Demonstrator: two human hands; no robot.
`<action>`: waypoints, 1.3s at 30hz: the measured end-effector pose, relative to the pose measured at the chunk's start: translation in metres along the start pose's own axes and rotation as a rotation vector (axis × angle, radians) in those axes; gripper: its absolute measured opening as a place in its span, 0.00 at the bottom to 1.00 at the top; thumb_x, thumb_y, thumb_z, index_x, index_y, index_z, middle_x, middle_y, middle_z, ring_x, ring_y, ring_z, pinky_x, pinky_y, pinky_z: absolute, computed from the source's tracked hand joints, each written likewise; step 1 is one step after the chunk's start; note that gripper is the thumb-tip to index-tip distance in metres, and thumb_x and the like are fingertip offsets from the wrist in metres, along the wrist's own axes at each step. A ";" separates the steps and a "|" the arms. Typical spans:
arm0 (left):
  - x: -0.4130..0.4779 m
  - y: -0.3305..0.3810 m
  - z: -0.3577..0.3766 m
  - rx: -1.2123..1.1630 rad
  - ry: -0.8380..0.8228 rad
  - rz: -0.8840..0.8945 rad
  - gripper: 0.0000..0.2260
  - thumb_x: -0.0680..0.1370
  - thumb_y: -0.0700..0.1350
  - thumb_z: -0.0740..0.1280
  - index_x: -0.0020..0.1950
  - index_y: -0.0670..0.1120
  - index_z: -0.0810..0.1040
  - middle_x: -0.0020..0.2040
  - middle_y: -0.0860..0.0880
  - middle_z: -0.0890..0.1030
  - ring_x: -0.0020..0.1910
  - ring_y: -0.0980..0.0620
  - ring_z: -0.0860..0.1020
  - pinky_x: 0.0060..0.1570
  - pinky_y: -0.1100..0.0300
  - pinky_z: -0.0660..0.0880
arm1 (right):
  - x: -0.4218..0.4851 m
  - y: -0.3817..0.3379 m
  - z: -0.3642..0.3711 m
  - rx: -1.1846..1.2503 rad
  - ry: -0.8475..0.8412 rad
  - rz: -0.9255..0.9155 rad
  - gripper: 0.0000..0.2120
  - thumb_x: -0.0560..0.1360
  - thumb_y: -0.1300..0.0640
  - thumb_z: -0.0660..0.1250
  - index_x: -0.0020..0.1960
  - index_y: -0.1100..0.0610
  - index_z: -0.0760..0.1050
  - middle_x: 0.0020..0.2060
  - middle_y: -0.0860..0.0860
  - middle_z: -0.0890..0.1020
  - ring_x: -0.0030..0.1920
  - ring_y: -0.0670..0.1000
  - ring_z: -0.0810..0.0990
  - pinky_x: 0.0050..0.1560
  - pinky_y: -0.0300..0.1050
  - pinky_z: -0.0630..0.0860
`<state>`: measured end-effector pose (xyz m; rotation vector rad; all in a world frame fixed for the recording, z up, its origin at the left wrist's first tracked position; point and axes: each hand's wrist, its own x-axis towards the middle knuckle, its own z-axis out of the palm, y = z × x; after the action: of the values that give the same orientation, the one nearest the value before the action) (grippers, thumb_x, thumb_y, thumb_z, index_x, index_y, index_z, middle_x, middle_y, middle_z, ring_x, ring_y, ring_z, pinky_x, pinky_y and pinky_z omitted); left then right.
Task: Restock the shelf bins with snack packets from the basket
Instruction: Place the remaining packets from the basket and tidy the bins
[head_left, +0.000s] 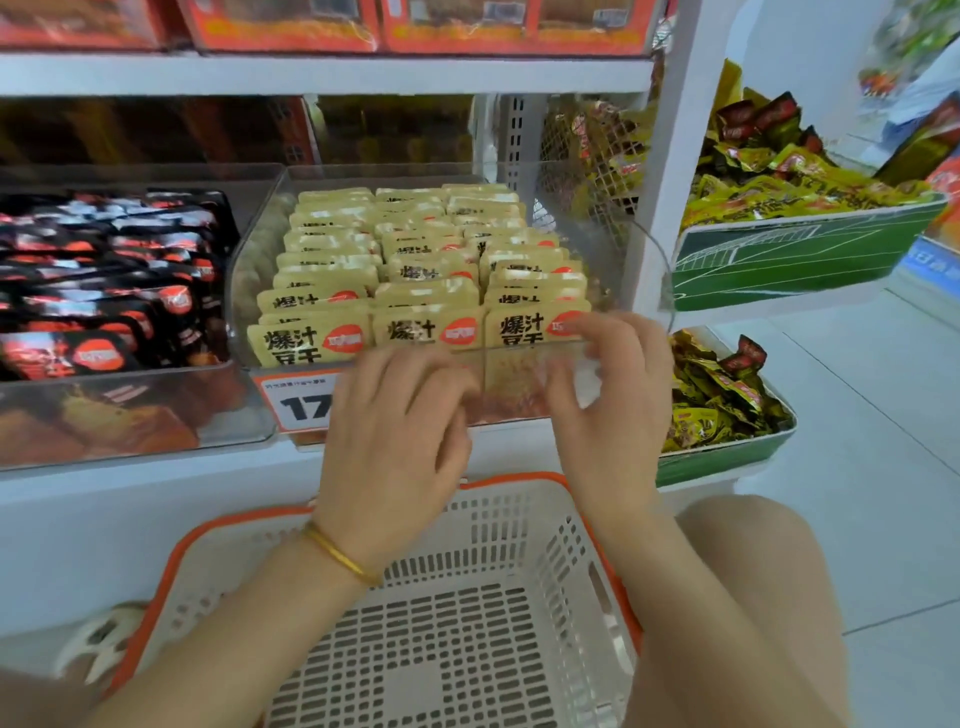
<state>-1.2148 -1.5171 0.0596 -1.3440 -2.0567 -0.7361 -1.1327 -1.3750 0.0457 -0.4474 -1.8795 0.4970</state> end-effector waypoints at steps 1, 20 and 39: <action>-0.020 -0.010 0.001 0.003 -0.090 0.036 0.07 0.70 0.38 0.65 0.46 0.44 0.79 0.49 0.47 0.78 0.51 0.44 0.73 0.48 0.51 0.70 | -0.015 -0.008 0.005 0.037 -0.074 0.000 0.10 0.72 0.62 0.65 0.53 0.56 0.75 0.48 0.50 0.74 0.46 0.53 0.75 0.44 0.45 0.74; -0.218 -0.156 0.021 0.227 -1.323 -0.581 0.13 0.80 0.39 0.54 0.60 0.47 0.74 0.54 0.45 0.76 0.44 0.49 0.70 0.41 0.58 0.67 | -0.372 -0.061 0.174 -0.061 -2.006 -0.076 0.33 0.75 0.64 0.62 0.76 0.55 0.54 0.75 0.58 0.53 0.73 0.62 0.56 0.67 0.59 0.64; -0.219 -0.148 0.037 0.052 -1.310 -0.669 0.13 0.81 0.42 0.54 0.62 0.46 0.74 0.60 0.46 0.76 0.61 0.46 0.70 0.59 0.54 0.70 | -0.360 -0.009 0.157 -0.462 -2.115 -0.194 0.26 0.76 0.66 0.63 0.71 0.58 0.62 0.67 0.56 0.65 0.64 0.59 0.69 0.58 0.54 0.74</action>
<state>-1.2850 -1.6767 -0.1427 -1.1831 -3.6034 0.1108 -1.1583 -1.5913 -0.2809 0.2411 -4.0524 0.3098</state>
